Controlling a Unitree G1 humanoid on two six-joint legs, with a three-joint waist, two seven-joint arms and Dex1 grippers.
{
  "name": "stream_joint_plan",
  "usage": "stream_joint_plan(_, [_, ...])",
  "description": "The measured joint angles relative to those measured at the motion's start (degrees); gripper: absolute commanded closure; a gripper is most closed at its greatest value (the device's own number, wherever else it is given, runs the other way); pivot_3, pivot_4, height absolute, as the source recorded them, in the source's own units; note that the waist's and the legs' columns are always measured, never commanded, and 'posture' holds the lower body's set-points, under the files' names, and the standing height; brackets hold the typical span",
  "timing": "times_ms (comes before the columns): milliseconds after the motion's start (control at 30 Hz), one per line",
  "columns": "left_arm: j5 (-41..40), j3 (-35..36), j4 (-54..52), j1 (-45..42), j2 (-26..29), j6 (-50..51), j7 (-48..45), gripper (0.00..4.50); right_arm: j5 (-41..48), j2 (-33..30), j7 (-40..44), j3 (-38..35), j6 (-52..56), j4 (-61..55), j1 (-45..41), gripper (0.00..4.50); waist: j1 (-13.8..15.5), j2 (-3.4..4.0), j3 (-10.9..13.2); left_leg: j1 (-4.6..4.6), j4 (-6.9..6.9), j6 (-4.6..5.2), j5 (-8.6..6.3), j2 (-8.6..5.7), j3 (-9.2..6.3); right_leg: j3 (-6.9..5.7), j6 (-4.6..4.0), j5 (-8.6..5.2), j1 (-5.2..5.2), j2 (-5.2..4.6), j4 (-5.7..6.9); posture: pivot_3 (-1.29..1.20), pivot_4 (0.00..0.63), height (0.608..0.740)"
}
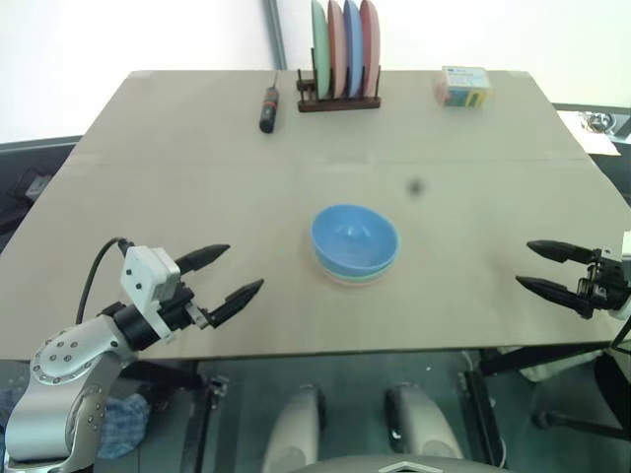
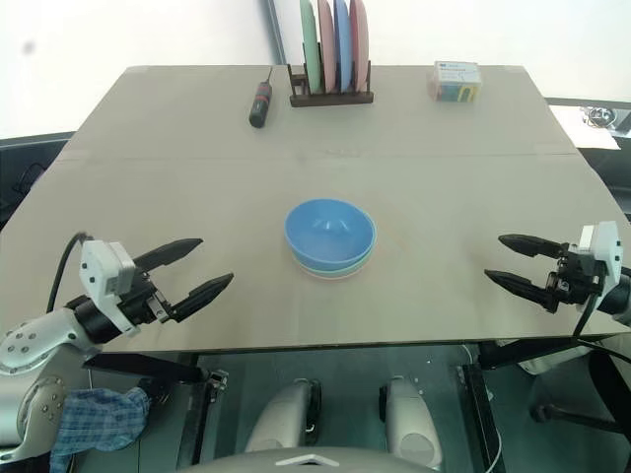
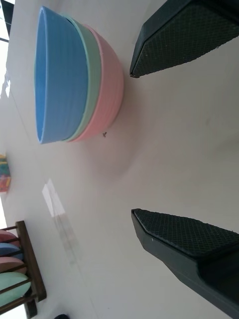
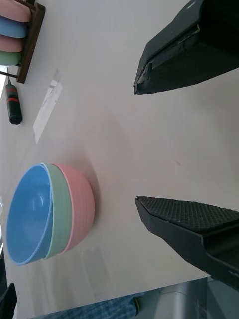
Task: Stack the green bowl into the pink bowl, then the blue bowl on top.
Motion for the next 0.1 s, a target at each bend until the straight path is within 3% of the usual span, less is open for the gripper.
stream_joint_plan(100, [-0.2,-0.1,0.2,-0.2,0.5,-0.9,-1.2,0.02,0.3,0.0,-0.6,-0.3,0.0,-0.9,0.4,1.09,0.0,0.0,0.0,0.01,0.0,0.0,0.0,0.0,0.01,0.01,0.0,0.0,0.0,0.0,0.01,0.0,0.15,0.74])
